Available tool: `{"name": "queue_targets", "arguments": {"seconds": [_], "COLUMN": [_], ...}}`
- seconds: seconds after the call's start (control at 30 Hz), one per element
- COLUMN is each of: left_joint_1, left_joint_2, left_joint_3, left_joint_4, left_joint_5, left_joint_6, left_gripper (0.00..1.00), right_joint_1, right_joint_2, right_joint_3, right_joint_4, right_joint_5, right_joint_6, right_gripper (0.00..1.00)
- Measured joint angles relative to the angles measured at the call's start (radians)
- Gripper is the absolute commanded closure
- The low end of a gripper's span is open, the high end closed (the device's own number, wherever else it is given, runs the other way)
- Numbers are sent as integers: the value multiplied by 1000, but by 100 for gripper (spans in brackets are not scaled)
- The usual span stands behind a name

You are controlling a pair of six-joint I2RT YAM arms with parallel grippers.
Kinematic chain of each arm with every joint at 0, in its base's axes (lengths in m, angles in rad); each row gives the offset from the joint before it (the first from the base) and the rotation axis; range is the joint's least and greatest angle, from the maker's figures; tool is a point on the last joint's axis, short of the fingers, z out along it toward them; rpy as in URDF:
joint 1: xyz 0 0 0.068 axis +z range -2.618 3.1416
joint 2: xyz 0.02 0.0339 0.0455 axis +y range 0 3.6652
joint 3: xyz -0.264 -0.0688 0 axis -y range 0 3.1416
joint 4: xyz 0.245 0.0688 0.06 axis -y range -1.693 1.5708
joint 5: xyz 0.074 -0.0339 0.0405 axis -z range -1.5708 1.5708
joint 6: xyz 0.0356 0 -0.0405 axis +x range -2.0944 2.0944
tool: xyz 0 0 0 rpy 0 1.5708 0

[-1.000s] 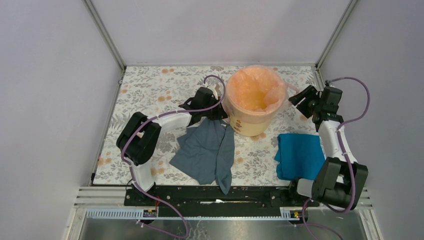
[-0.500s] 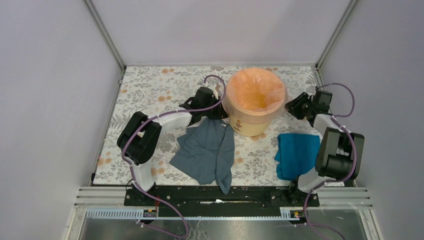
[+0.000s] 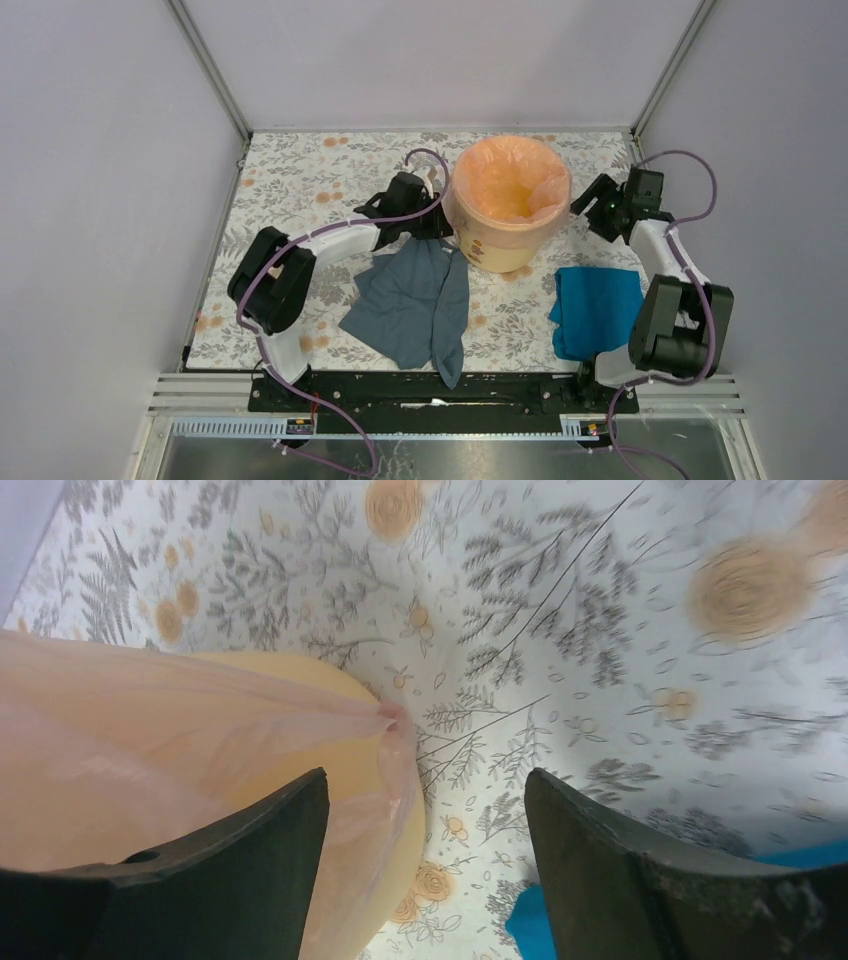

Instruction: Put the trash bags into the trash bin

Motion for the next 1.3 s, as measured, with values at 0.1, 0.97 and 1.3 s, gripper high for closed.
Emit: {"name": "queue_targets", "arguments": {"seconds": [0.1,0.97,1.3], "left_joint_1": [0,0,0], "left_joint_2": [-53,-546,-566], "left_joint_3": [-6,-39,24], "left_joint_4": [-24,-354,-301], "left_joint_5": [-13,-119,-111], "left_joint_6": [1,158,171], "left_gripper": [67,3,1], "right_joint_1": [0,639,639], "right_joint_2": [-97,180,249], "right_joint_3": [50,734,561], "right_joint_4": [-87,-466,-224], "right_joint_5": [101,400,592], "right_joint_6": [-31,-388,-318], "right_gripper": [19,0,0]}}
